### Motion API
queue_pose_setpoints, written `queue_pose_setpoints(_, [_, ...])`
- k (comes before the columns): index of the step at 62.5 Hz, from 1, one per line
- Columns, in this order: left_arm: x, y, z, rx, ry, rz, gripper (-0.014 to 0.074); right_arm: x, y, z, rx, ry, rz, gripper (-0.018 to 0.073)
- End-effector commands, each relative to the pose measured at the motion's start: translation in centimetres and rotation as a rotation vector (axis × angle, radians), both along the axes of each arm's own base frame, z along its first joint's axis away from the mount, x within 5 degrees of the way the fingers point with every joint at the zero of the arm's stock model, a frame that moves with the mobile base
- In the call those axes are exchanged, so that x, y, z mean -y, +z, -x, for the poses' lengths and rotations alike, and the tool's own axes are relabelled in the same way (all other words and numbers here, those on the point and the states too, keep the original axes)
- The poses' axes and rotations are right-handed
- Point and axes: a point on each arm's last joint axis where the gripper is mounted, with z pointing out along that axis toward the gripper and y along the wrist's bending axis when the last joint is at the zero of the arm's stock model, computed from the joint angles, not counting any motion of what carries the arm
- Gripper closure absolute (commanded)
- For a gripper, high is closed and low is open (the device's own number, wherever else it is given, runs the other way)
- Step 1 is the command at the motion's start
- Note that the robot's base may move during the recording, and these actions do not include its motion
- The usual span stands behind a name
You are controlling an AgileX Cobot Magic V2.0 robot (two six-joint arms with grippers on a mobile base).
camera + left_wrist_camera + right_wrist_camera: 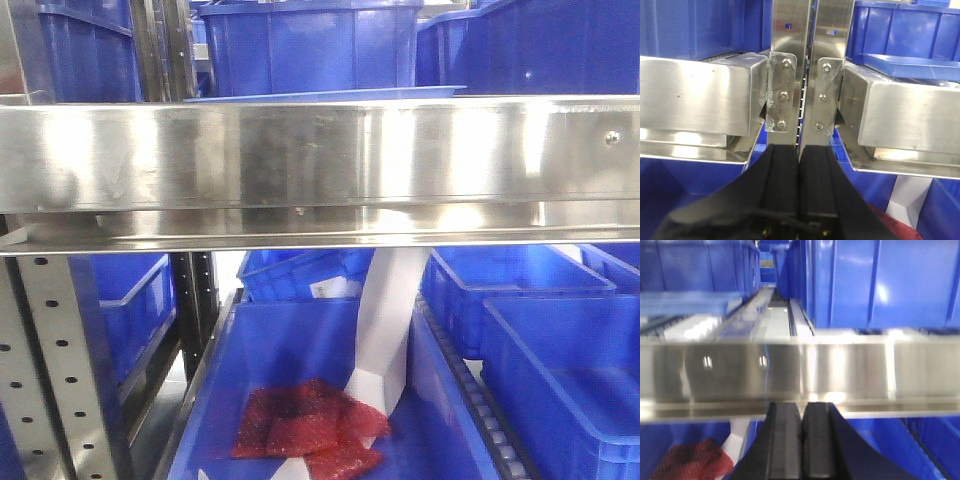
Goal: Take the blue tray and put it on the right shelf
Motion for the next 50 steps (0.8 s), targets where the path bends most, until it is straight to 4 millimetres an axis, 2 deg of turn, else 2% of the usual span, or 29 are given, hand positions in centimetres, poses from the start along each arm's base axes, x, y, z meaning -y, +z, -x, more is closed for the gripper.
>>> queue_pose_setpoints(1, [-0.04, -0.12, 0.0, 0.073, 0.005, 0.01, 0.0645, 0.18, 0.28, 0.28, 0.14, -0.025, 0.012, 0.0505])
queue_pose_setpoints(6, [-0.04, -0.12, 0.0, 0.073, 0.005, 0.01, 0.0645, 0.2, -0.61, 0.12, 0.12, -0.026, 0.01, 0.0505])
queue_pose_setpoints(50, [-0.04, -0.12, 0.0, 0.073, 0.005, 0.01, 0.0645, 0.19, -0.68, 0.12, 0.113, -0.025, 0.01, 0.0505])
